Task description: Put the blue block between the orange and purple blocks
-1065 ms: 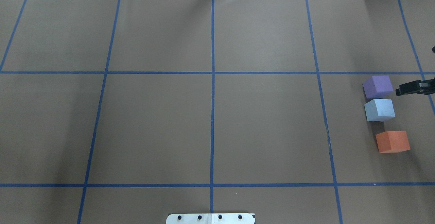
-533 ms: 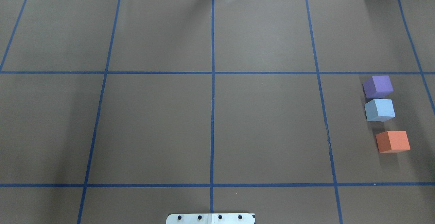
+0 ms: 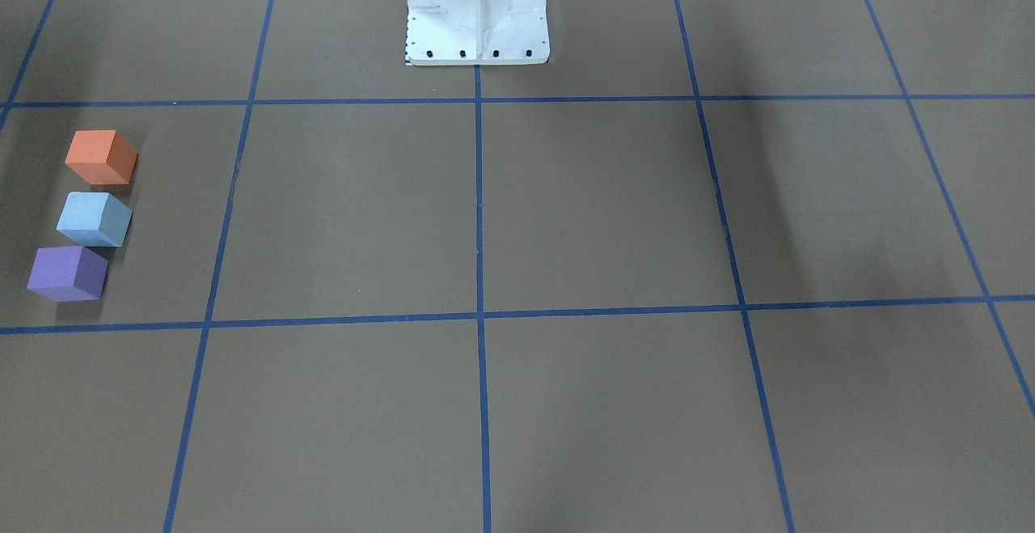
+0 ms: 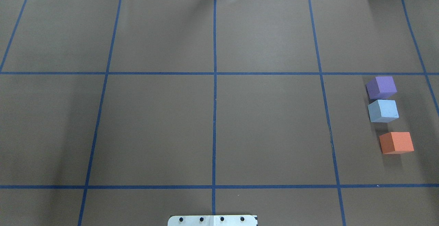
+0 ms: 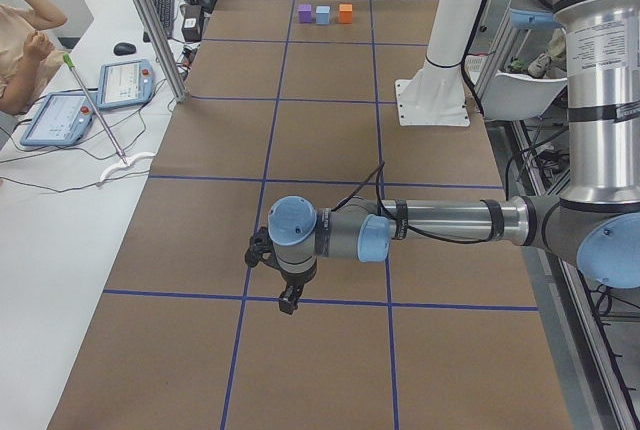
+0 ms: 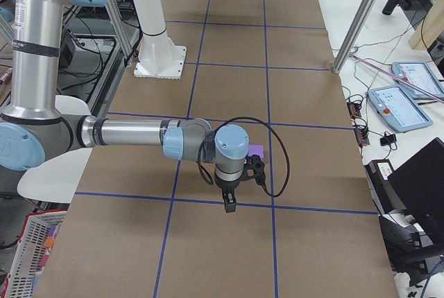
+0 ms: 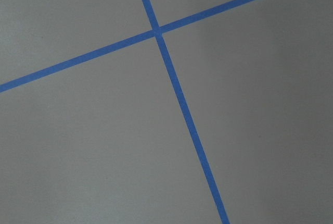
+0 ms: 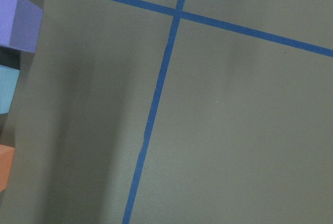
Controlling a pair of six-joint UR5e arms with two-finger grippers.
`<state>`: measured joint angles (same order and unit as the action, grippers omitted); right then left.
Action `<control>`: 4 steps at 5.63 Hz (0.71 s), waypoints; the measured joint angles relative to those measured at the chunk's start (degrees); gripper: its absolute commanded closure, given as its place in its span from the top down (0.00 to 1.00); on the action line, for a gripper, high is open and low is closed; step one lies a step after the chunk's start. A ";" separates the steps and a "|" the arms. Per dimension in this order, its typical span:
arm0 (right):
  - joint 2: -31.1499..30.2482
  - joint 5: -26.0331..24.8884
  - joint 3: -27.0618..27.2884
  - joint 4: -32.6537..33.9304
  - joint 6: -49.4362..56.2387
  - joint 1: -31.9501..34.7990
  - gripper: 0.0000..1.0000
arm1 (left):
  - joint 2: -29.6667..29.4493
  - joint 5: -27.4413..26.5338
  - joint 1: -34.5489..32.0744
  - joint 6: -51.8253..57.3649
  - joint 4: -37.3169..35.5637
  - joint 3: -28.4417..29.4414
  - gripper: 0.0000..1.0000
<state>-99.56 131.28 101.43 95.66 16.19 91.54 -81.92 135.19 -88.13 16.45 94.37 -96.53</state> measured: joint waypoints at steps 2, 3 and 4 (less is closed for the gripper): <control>0.15 -0.20 -1.16 -5.28 -0.40 -0.19 1.00 | -0.57 -0.25 -0.78 -0.59 -0.84 0.69 1.00; 0.20 -0.25 -1.53 -6.75 -0.53 -0.39 1.00 | -0.91 -0.33 -2.37 -1.14 -3.08 0.38 1.00; 0.23 -0.27 -1.67 -7.18 -0.60 -0.49 1.00 | -1.36 -0.41 -3.63 -2.20 -5.54 -0.06 1.00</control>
<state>-99.33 131.01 99.76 88.47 15.59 91.05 -83.28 134.78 -91.76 14.25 88.84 -96.60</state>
